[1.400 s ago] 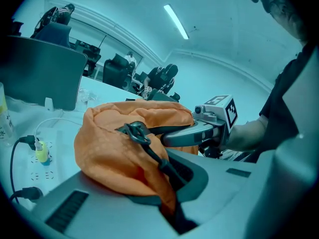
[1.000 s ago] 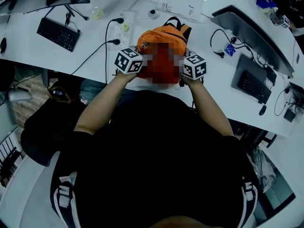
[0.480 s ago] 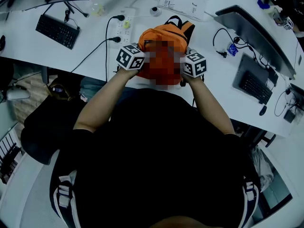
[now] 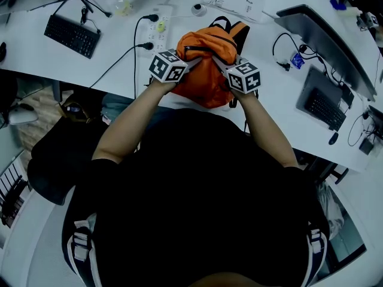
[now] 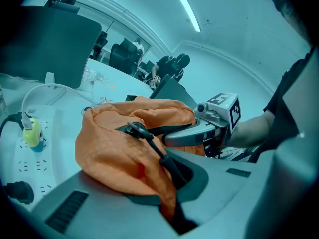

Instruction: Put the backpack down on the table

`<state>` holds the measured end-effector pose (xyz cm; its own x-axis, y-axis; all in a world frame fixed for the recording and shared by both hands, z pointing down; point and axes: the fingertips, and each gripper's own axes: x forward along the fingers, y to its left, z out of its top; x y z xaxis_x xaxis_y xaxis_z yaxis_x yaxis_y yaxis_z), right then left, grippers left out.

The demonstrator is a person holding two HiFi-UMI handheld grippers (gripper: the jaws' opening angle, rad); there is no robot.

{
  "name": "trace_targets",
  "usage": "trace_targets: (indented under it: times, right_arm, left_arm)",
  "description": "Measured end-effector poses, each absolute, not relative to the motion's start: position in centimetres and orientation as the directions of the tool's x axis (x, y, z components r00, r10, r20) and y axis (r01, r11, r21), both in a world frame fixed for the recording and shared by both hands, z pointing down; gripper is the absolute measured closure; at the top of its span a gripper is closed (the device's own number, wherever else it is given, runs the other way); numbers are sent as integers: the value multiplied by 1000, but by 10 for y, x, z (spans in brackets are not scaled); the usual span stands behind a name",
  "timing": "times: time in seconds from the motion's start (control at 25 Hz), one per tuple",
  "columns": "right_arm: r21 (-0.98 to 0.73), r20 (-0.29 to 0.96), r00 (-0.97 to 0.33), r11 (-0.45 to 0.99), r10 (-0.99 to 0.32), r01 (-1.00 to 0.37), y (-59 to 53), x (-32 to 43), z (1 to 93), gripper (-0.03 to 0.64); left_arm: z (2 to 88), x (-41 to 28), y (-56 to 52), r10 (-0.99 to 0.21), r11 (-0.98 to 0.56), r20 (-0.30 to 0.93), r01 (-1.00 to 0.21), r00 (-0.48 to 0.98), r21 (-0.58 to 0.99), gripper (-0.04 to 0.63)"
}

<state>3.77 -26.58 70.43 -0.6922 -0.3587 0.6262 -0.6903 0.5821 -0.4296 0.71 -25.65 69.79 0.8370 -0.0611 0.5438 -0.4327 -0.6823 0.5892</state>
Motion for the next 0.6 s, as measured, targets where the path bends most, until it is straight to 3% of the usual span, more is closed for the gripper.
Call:
trace_targets:
  times: [0.6]
  right_arm:
    - [-427,666,-667,563,-334,-707,-263,34,737,586]
  left_arm:
    - [731,3,-256,-39,-658,574,-453,818,601,569]
